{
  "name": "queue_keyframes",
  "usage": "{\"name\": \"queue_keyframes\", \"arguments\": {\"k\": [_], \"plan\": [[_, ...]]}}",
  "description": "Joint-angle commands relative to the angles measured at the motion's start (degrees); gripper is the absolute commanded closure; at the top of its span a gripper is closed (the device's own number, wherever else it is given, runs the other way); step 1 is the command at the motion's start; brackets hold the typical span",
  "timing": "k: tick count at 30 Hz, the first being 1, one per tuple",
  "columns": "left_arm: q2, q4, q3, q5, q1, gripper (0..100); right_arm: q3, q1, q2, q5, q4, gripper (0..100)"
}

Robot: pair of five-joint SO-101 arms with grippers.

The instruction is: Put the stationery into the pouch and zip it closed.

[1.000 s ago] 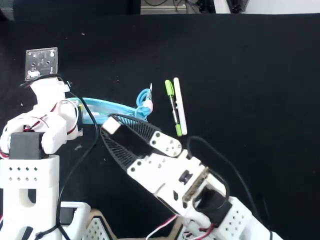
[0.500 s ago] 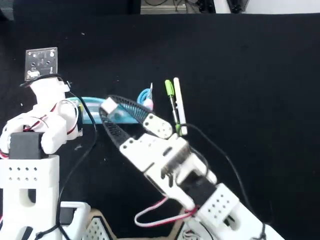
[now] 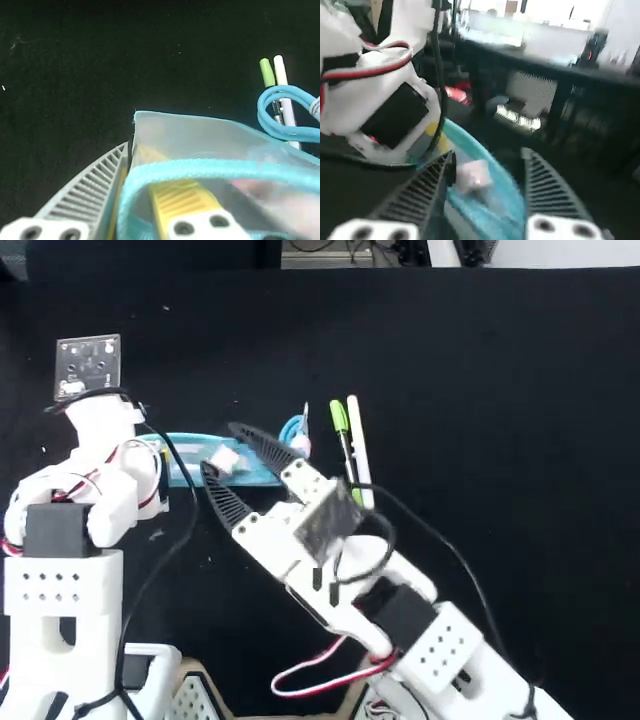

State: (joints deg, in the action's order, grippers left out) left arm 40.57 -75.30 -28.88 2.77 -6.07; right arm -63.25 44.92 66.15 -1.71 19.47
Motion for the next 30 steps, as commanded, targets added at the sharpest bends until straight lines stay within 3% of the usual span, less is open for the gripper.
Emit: {"name": "queue_keyframes", "arguments": {"k": [1,7,15,18,26,30], "plan": [[-0.6,0.3,-3.6,0.3,-0.1,97,12.1,-0.1,-0.3,3.1,13.1,72.7],[-0.6,0.3,-3.6,0.2,-0.1,97,28.3,-2.1,-0.4,3.1,28.5,72.7],[-0.6,0.3,-3.6,0.2,-0.1,97,29.1,-25.9,-1.4,8.1,31.7,72.7],[-0.6,0.3,-3.6,0.2,-0.1,97,24.2,-31.0,-3.9,9.3,31.3,72.7],[-0.6,0.3,-3.6,0.2,-0.1,97,20.8,-33.1,-24.2,9.5,30.5,73.0],[-0.6,0.3,-3.6,0.3,-0.1,97,27.6,-34.4,-40.2,9.6,29.9,80.2]]}}
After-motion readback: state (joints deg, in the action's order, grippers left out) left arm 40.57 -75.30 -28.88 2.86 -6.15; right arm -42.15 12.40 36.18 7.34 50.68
